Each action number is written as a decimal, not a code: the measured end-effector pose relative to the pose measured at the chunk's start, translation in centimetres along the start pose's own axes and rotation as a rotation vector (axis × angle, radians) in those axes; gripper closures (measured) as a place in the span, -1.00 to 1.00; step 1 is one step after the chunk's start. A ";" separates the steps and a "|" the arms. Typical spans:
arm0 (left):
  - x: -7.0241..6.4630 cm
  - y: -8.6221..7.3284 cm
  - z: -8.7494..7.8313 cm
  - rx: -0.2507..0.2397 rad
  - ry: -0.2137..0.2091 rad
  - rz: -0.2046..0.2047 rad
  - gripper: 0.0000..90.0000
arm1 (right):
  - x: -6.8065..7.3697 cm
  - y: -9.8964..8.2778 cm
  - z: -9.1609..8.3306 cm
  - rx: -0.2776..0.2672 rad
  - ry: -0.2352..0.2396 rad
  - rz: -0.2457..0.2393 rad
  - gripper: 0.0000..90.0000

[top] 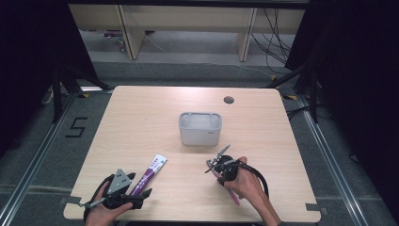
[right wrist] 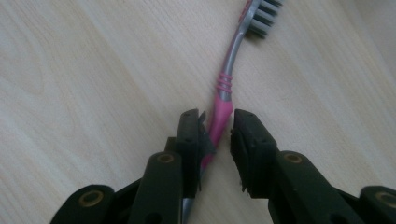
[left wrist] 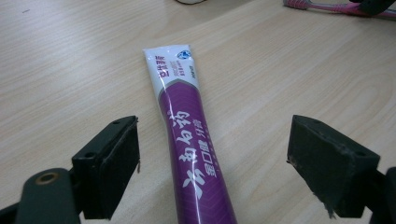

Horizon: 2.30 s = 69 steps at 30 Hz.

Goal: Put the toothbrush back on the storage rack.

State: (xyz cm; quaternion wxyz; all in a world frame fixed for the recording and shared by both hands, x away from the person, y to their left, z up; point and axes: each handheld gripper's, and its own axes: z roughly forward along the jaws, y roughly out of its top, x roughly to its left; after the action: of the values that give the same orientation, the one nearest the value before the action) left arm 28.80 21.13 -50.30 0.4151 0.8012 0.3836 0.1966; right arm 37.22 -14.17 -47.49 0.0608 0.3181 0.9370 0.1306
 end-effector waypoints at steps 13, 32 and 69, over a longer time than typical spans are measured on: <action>-0.1 0.0 0.0 -0.009 -0.003 -0.014 -0.64 | 0.0 0.9 0.4 0.077 -0.014 -0.038 0.79; -0.1 0.1 -0.1 -0.014 -0.008 -0.021 -0.64 | 0.7 1.5 0.5 0.146 -0.054 -0.124 0.83; 0.1 0.0 0.0 -0.015 -0.005 -0.027 -0.64 | -4.3 1.8 -7.5 -0.469 -0.022 0.015 0.83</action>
State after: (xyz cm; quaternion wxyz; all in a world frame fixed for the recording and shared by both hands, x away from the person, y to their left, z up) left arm 28.81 21.20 -50.32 0.4249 0.7932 0.3918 0.1918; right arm 40.15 -16.95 -39.68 0.1425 0.3035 0.8779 0.3419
